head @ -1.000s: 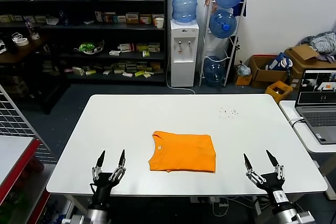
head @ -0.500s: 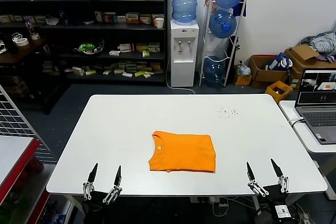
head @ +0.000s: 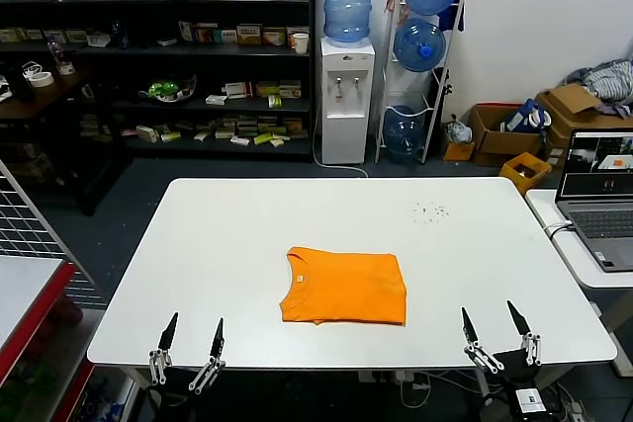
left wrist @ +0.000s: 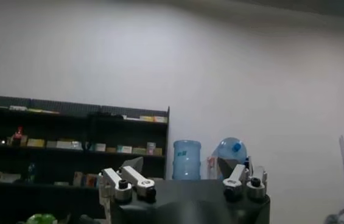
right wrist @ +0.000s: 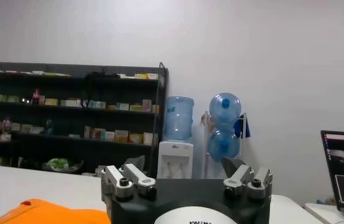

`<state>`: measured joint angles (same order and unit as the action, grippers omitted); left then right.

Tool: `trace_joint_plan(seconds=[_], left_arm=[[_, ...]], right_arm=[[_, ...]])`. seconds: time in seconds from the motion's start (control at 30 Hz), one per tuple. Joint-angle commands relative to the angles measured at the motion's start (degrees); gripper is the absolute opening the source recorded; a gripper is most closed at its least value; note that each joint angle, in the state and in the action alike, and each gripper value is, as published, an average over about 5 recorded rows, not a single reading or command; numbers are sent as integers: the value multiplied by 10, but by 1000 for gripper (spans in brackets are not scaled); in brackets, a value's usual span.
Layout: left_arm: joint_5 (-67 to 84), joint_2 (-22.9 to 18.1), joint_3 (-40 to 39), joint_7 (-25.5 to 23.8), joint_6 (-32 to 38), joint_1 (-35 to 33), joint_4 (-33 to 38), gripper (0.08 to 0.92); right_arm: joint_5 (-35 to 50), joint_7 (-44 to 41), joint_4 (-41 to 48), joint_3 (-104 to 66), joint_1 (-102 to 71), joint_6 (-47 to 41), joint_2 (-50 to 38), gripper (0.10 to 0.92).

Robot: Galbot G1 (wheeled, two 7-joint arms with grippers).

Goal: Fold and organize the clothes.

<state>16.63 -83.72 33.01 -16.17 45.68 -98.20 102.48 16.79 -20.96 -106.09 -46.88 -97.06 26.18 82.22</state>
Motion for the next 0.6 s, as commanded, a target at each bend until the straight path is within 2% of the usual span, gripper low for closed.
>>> trace_joint_plan(seconds=[0.03,0.6], left_arm=[[-3,-6,11,-13,11,-4,-2,823],[1,-8,15,-9,12,-1,0,823]], right_arm=[[1,-4,4,-2,2,2,4,823],[-6,19,15,-12,9,5,7,823]])
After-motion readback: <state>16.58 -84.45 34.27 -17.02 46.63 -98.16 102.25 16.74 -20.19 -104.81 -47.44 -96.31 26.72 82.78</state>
